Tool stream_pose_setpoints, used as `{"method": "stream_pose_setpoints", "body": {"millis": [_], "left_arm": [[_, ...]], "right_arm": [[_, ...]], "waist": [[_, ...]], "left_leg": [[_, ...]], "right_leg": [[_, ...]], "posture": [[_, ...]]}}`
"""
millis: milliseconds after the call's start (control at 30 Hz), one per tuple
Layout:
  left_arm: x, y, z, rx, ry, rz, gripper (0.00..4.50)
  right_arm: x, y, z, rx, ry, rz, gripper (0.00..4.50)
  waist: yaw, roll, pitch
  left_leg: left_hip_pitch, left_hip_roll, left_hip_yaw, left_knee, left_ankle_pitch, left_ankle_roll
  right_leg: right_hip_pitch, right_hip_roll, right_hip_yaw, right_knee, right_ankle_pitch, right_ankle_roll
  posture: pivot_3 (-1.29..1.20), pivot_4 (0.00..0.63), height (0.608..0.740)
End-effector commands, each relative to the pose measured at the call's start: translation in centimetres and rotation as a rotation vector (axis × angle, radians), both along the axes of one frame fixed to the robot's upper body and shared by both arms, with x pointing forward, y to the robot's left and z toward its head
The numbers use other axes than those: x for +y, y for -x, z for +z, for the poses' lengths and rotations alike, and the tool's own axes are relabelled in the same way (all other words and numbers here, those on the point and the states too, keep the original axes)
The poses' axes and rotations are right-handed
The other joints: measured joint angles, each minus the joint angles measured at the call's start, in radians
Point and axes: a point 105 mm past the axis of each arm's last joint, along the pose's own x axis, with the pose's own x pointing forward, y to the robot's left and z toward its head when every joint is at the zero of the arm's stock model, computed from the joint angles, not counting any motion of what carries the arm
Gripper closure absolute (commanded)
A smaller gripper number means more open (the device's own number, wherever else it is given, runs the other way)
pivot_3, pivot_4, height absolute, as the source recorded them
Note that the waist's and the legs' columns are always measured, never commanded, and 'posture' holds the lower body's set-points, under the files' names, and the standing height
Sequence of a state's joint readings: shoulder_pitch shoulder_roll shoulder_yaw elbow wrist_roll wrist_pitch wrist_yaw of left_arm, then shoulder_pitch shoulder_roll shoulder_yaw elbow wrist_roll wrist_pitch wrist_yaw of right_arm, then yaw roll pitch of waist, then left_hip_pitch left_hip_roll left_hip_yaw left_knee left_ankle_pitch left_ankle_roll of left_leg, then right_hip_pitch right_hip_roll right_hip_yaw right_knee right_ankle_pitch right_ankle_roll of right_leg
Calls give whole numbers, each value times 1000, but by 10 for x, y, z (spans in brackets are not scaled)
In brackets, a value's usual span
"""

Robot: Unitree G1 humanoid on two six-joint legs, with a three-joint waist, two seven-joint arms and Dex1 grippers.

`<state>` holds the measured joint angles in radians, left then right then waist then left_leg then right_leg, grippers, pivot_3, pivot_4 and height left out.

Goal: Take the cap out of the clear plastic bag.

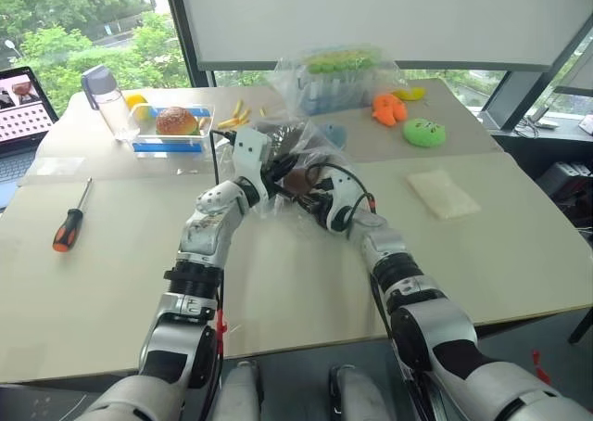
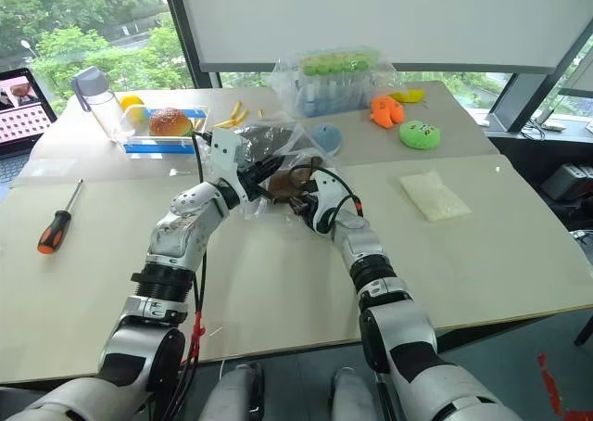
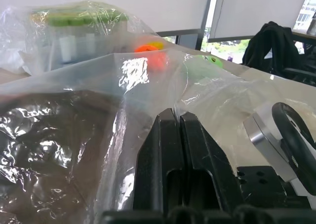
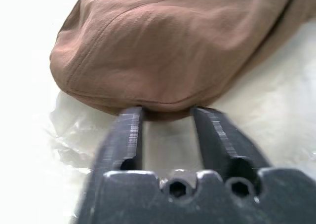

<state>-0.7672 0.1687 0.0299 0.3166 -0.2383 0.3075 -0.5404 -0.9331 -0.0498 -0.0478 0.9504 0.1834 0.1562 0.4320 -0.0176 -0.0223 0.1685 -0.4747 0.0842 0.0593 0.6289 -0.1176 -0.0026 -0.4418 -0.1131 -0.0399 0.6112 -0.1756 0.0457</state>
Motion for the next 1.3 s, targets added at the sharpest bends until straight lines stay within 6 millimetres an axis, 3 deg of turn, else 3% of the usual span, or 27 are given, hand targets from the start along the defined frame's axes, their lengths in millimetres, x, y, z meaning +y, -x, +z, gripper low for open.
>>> {"method": "stream_pose_setpoints", "body": {"millis": [33, 233, 267, 367, 433, 633, 867, 1233, 1300], "left_arm": [[-2, 4, 14, -55, 21, -8, 4500], [-2, 5, 12, -52, 15, -11, 4500], [-2, 5, 12, -52, 14, -12, 4500], [-3, 6, 12, -53, 6, -18, 4500], [-3, 7, 12, -53, 5, -19, 4500], [-8, 8, 14, -59, -3, -36, 4500], [-8, 11, 15, -64, -7, -38, 4500], [-6, 18, 19, -84, -25, -26, 4500], [-5, 19, 19, -88, -28, -20, 4500]], "right_arm": [[-8, -7, 31, -86, -93, -26, 4403], [-23, 8, 45, -20, -215, 18, 4461], [-22, 14, 45, 9, -247, 42, 3937], [-20, 31, 46, 69, -305, 92, 3144], [-20, 35, 51, 78, -344, 84, 2255], [-31, 15, 38, 211, -504, -124, 256], [-12, 0, 32, 322, -655, -130, 256], [38, -7, 22, 346, -564, -67, 256], [40, -7, 19, 348, -567, -72, 760]], "waist": [[1, 0, 0], [4, 0, 0], [4, 0, 0], [4, 0, 0], [2, 0, 0], [3, 0, 0], [2, 0, 0], [-8, 0, 0], [-10, 0, 0]], "left_leg": [[0, 0, 0, 0, 0, 0], [0, 0, 0, 0, 0, 0], [0, 0, 0, 0, 0, 0], [0, 0, 0, -1, 0, 0], [0, 0, 0, -1, 0, 0], [0, 0, 0, -1, -2, -4], [0, 0, 0, -1, 0, 0], [0, 0, -1, -1, 2, 3], [0, 0, -1, -1, 2, 3]], "right_leg": [[0, 0, 0, 0, 0, 0], [0, 0, 0, 0, 0, 0], [0, 0, 0, 0, 0, 0], [0, 0, 0, 0, 0, -3], [0, 0, 0, 0, 0, -3], [-1, 0, 0, 0, 0, -3], [0, 0, 0, 0, 2, -2], [0, 1, 0, -1, 1, -3], [0, 1, 0, 0, 0, -2]], "posture": [[0, 150, 740], [0, 150, 740], [0, 150, 740], [0, 150, 740], [0, 150, 740], [0, 150, 740], [0, 150, 740], [0, 150, 740], [0, 150, 740]]}}
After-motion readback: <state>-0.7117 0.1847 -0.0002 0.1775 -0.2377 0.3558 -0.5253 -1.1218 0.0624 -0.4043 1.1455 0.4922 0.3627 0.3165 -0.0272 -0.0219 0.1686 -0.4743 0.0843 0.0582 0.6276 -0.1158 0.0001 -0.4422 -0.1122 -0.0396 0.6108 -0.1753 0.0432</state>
